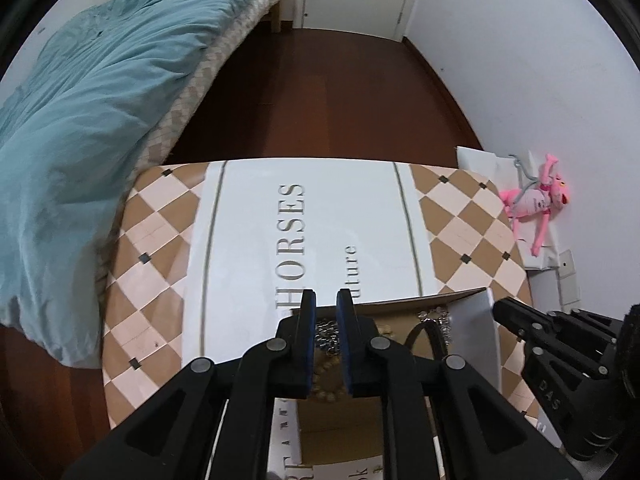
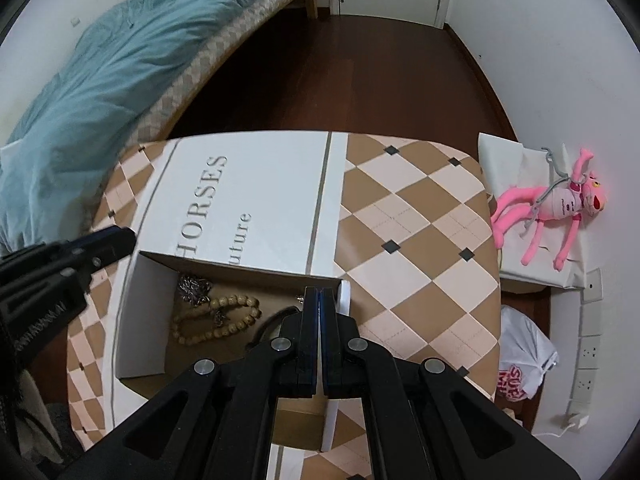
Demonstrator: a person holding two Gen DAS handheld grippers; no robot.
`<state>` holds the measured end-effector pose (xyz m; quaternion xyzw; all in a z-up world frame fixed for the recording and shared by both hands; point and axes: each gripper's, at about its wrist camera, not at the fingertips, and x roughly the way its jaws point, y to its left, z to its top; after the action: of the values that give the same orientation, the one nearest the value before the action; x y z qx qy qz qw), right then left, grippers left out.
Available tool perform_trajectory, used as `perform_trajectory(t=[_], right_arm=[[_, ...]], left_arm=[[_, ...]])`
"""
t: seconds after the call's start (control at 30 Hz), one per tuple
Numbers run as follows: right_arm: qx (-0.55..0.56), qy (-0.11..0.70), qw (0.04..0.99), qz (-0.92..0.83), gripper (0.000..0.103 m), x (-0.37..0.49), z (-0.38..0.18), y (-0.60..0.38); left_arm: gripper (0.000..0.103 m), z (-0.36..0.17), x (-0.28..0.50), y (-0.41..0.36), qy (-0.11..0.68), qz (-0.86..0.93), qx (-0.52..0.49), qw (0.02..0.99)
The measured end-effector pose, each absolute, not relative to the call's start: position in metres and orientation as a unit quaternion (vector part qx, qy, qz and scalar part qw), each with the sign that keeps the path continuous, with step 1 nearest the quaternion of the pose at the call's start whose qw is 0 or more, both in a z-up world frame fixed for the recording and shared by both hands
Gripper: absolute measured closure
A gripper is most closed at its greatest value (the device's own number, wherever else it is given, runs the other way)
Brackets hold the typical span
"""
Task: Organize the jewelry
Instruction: 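Carry the chain bracelet and necklace into the white box and open both tools, then pinch a small gold charm with the right tool while the left tool pinches a black ring earring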
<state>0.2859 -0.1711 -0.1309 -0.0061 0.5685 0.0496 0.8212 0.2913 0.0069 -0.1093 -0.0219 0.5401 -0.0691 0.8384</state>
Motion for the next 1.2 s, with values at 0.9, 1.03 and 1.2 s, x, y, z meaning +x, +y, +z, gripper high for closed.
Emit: perform_trajectory(t=[0.9,1.03,1.2], right_arm=[[-0.016,0.56,0.828,-0.031,0.004,0.216,-0.149,-0.185],[-0.017,0.55,0.835,-0.035,0.004,0.21,-0.14,-0.185],[-0.024,0.529,0.847,-0.041,0.004,0.197,-0.121,-0.183]], left_arm=[[0.003,-0.127,0.213,0.016,0.508,-0.002,0.011,0.861],[0.003,-0.118,0.204,0.012,0.499,-0.006,0.016,0.867],[0.003,-0.102,0.191,0.01,0.487,-0.014,0.011,0.873]])
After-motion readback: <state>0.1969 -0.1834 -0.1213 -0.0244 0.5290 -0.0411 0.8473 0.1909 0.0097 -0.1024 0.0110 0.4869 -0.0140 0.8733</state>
